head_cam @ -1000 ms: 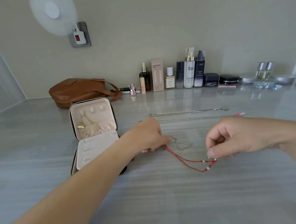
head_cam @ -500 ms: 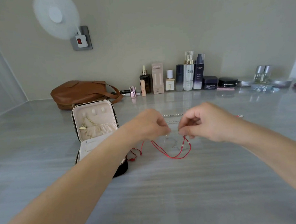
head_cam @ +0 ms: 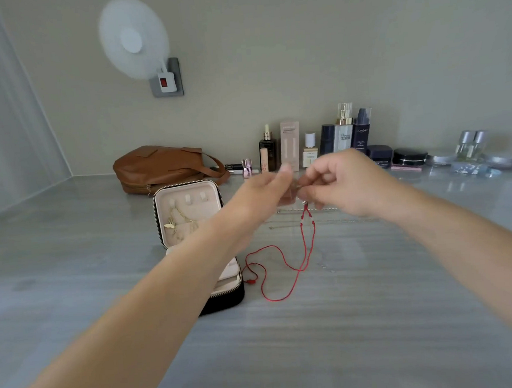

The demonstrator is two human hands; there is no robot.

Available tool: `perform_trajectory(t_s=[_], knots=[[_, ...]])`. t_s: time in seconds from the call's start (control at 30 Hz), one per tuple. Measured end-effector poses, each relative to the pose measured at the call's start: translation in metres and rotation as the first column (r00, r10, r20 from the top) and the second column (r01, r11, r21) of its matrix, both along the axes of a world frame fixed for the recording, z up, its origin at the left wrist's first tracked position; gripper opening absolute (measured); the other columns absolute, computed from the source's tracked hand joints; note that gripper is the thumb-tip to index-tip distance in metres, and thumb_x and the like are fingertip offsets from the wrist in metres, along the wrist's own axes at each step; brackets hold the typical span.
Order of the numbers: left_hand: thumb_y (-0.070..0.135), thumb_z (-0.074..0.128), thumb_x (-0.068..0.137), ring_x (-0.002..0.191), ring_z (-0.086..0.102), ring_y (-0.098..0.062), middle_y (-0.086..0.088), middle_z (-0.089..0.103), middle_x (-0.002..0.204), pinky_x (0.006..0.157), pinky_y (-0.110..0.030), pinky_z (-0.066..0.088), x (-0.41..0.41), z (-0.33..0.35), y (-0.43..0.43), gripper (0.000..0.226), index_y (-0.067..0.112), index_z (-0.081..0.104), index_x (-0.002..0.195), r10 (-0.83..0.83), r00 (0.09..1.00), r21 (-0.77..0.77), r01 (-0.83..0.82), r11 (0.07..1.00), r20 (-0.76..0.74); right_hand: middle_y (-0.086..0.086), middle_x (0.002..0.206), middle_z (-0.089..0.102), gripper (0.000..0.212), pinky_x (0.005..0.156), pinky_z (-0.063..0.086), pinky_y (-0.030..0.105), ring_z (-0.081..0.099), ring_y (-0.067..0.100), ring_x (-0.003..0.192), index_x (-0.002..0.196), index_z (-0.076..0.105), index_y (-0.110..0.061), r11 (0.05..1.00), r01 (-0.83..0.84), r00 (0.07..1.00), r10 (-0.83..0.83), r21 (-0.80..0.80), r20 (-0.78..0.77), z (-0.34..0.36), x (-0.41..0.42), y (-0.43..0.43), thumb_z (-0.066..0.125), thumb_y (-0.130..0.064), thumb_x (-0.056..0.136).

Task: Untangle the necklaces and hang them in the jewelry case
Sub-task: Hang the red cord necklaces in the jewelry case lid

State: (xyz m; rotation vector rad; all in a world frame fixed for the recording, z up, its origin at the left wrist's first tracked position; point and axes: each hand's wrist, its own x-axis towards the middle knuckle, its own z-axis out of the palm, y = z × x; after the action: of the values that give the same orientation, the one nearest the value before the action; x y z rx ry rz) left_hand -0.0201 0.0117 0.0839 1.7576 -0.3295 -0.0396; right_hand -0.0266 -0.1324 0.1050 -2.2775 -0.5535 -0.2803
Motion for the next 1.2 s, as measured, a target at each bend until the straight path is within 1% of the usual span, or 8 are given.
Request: perform_trajectory(t_s=[0.07, 0.2, 0.4, 0.63, 0.8, 0.93, 1.07, 1.2], knots=[[0.041, 0.024, 0.099, 0.065, 0.066, -0.015, -0.002, 0.067, 0.071, 0.059, -0.016, 0.051, -0.002, -0.004, -0.002, 0.053, 0.005, 0.061, 0.088, -0.126, 0.987, -0.241, 0.099, 0.965, -0.1, -0.011, 0.05, 0.06, 0.019, 0.046, 0.039, 0.009, 0.055, -0.004, 0.042, 0.069, 0.06, -0.019, 0.997, -0.015, 1.0, 0.016, 0.071, -0.017, 0.012, 0.002, 0.003, 0.067, -0.006, 0.082], [0.041, 0.025, 0.099, 0.045, 0.046, -0.011, -0.002, 0.051, 0.053, 0.052, -0.022, 0.045, -0.001, 0.0, 0.013, 0.057, 0.002, 0.06, 0.076, -0.146, 0.976, -0.29, 0.095, 0.952, -0.161, -0.008, 0.047, 0.06, 0.016, 0.039, 0.034, 0.012, 0.052, -0.002, 0.041, 0.07, 0.06, -0.017, 0.982, 0.061, 0.998, -0.058, 0.176, -0.019, 0.026, 0.012, 0.0, 0.067, -0.008, 0.081], [0.025, 0.045, 0.095, 0.044, 0.033, -0.007, 0.007, 0.036, 0.05, 0.068, -0.028, 0.034, -0.005, 0.021, 0.062, 0.032, 0.009, 0.06, 0.072, -0.103, 0.991, -0.062, 0.097, 0.993, -0.09, 0.0, 0.067, 0.061, 0.009, 0.038, 0.036, 0.008, 0.052, -0.005, 0.04, 0.075, 0.062, -0.014, 0.929, 0.193, 0.98, -0.166, 0.316, -0.111, 0.02, 0.023, -0.013, 0.067, -0.01, 0.082], [0.019, 0.042, 0.098, 0.042, 0.03, -0.006, 0.009, 0.036, 0.047, 0.05, -0.018, 0.04, -0.005, 0.058, 0.093, 0.031, 0.011, 0.056, 0.072, 0.005, 1.0, 0.034, -0.005, 0.999, 0.007, 0.003, 0.061, 0.065, 0.008, 0.041, 0.037, 0.015, 0.053, -0.001, 0.04, 0.072, 0.067, -0.004, 0.953, 0.159, 0.947, -0.073, 0.259, -0.312, 0.001, 0.018, 0.026, 0.068, -0.008, 0.079], [0.021, 0.045, 0.097, 0.043, 0.033, -0.006, 0.009, 0.041, 0.046, 0.054, -0.021, 0.043, -0.008, 0.084, 0.099, 0.026, 0.01, 0.059, 0.078, 0.018, 0.998, 0.195, -0.028, 0.98, 0.054, 0.004, 0.061, 0.061, 0.016, 0.053, 0.034, 0.024, 0.048, 0.011, 0.052, 0.077, 0.071, -0.004, 0.993, 0.044, 0.984, -0.025, 0.108, -0.178, 0.014, 0.01, 0.063, 0.066, -0.018, 0.08], [0.021, 0.046, 0.096, 0.046, 0.038, -0.009, 0.006, 0.045, 0.046, 0.058, -0.024, 0.045, -0.007, 0.093, 0.106, 0.03, 0.012, 0.057, 0.07, 0.067, 0.997, 0.289, -0.073, 0.955, 0.029, -0.012, 0.046, 0.054, 0.013, 0.045, 0.034, 0.013, 0.042, 0.0, 0.042, 0.075, 0.068, -0.021, 0.935, -0.087, 0.993, 0.111, 0.343, -0.049, 0.033, 0.006, 0.099, 0.062, -0.015, 0.084], [0.021, 0.047, 0.096, 0.046, 0.048, -0.009, 0.004, 0.053, 0.049, 0.063, -0.026, 0.045, -0.006, 0.092, 0.115, 0.031, 0.012, 0.057, 0.067, 0.15, 0.988, 0.299, -0.154, 0.942, 0.037, -0.007, 0.059, 0.061, 0.018, 0.052, 0.035, 0.018, 0.049, 0.003, 0.05, 0.073, 0.065, -0.016, 0.836, -0.19, 0.938, 0.31, 0.515, -0.156, 0.031, 0.007, 0.128, 0.056, -0.005, 0.084], [0.02, 0.049, 0.094, 0.062, 0.048, -0.013, -0.002, 0.054, 0.068, 0.068, -0.026, 0.046, -0.006, 0.087, 0.122, 0.031, 0.012, 0.058, 0.066, 0.224, 0.972, 0.372, -0.233, 0.898, 0.067, -0.009, 0.073, 0.063, 0.009, 0.053, 0.039, 0.004, 0.055, -0.005, 0.062, 0.08, 0.064, -0.017, 0.925, -0.181, 0.963, 0.236, 0.335, -0.131, 0.018, 0.008, 0.147, 0.07, -0.023, 0.08]])
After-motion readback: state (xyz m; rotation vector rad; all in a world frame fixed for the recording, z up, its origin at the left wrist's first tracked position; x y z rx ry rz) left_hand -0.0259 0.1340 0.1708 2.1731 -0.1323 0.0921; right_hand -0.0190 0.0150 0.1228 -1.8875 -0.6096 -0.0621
